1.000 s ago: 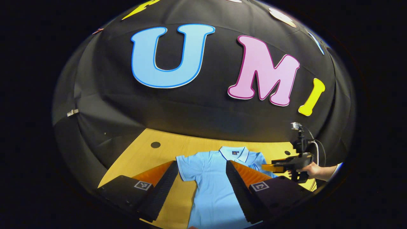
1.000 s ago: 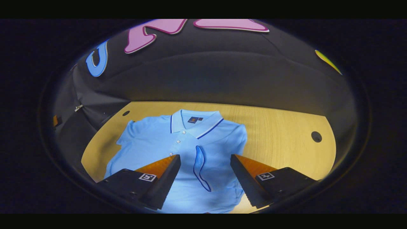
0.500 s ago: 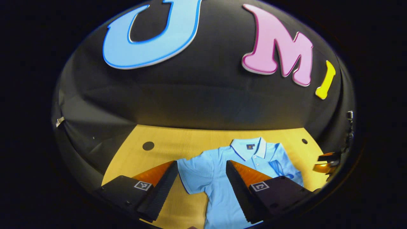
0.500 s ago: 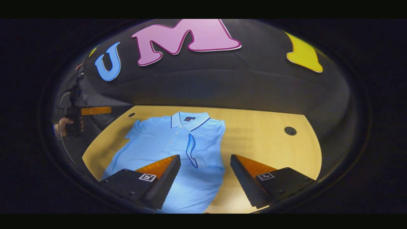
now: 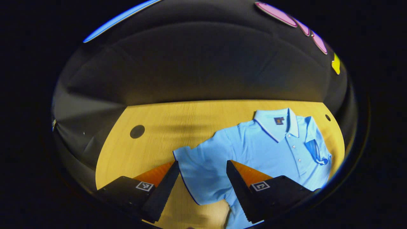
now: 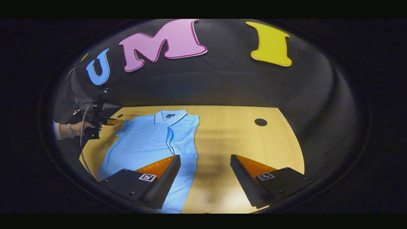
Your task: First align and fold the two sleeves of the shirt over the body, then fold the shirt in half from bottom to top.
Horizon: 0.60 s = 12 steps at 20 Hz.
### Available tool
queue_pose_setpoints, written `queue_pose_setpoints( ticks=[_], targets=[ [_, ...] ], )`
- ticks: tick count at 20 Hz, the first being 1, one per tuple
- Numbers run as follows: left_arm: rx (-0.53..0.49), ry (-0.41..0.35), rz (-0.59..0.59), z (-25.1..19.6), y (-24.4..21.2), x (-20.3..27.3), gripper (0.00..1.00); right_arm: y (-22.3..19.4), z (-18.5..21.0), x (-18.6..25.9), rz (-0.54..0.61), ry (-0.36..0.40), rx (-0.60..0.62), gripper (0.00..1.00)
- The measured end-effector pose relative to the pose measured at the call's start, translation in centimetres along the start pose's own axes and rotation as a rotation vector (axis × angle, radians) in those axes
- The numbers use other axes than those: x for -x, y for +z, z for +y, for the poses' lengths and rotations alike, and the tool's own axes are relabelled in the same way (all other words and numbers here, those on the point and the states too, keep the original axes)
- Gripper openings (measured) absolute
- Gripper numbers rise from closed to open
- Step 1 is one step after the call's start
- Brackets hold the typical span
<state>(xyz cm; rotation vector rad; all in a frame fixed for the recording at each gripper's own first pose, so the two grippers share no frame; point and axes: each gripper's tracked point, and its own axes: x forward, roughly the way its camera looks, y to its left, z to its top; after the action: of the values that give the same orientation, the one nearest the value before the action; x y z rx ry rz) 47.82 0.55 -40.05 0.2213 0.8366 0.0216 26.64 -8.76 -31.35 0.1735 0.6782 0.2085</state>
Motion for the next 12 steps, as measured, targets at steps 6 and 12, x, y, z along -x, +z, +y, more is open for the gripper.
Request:
queue_pose_setpoints(
  ticks=[6, 12],
  targets=[
    [0.083, 0.012, 0.038, 1.2, -1.7, -2.2, 0.95, -1.0, -0.5, 0.1, 0.026, -0.003, -0.029, 0.98],
    [0.157, 0.003, 0.049, 2.2, -2.7, -2.7, 0.97, -1.0, 0.3, -0.7, 0.038, 0.015, -0.038, 0.98]
  ],
)
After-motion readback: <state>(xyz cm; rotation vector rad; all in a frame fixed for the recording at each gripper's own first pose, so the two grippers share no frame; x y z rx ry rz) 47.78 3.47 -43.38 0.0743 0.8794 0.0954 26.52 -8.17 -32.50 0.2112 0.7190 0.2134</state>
